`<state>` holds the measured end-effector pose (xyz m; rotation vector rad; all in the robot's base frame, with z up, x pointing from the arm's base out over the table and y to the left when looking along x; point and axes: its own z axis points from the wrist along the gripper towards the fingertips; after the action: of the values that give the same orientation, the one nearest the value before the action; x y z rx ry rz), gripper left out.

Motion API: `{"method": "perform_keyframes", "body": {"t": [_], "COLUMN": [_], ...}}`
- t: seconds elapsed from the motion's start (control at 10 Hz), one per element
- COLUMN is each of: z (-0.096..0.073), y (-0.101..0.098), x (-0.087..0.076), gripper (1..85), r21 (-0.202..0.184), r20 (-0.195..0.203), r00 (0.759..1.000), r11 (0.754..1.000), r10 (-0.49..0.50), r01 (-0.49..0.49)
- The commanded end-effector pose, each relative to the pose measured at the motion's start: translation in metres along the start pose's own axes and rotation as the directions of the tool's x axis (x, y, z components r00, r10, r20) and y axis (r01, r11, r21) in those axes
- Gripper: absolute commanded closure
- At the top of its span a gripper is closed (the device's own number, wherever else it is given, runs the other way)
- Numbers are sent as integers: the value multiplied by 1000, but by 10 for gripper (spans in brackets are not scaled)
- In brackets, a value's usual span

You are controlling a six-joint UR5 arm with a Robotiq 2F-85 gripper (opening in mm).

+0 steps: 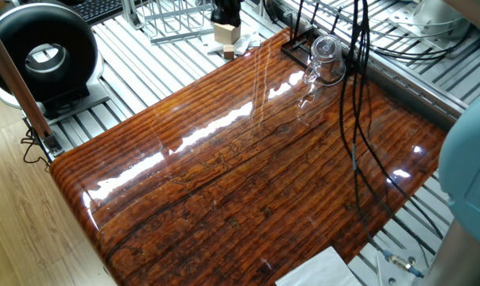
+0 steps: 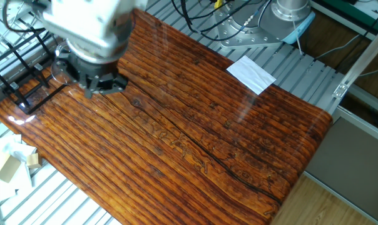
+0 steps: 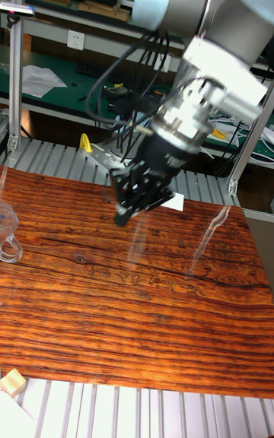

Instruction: Take the cup off the cup rack

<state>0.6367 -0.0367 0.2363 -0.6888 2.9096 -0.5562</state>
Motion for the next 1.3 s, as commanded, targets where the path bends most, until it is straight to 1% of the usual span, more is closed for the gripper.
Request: {"method": "perform_keyframes", "body": {"t": [0.0,0.1,0.2,0.3,0.4,0.5,0.6,0.7,0.9,1.0,1.1,1.2], "z": [20,22,25,30,34,38,43,44,45,45,45,46], "y": [7,15,18,8,-14,-36,-44,-51,-49,-55,-56,-55], "x": [17,32,42,50,58,65,70,73,76,73,72,72], "gripper": [847,847,847,847,847,847,847,847,847,847,847,847], "r21": [-32,-71,-95,-64,1,56,59,74,62,88,93,90], "r20": [-18,-53,-65,-77,-97,-118,-125,-140,-142,-145,-146,-143], "r00": [994,988,981,970,955,938,922,908,900,894,890,890], "r11": [994,988,979,972,960,941,925,911,903,894,890,890], "r10": [-106,-143,-185,-232,-280,-325,-366,-394,-413,-425,-432,-433], "r01": [106,139,179,228,281,333,375,406,424,439,447,448]}}
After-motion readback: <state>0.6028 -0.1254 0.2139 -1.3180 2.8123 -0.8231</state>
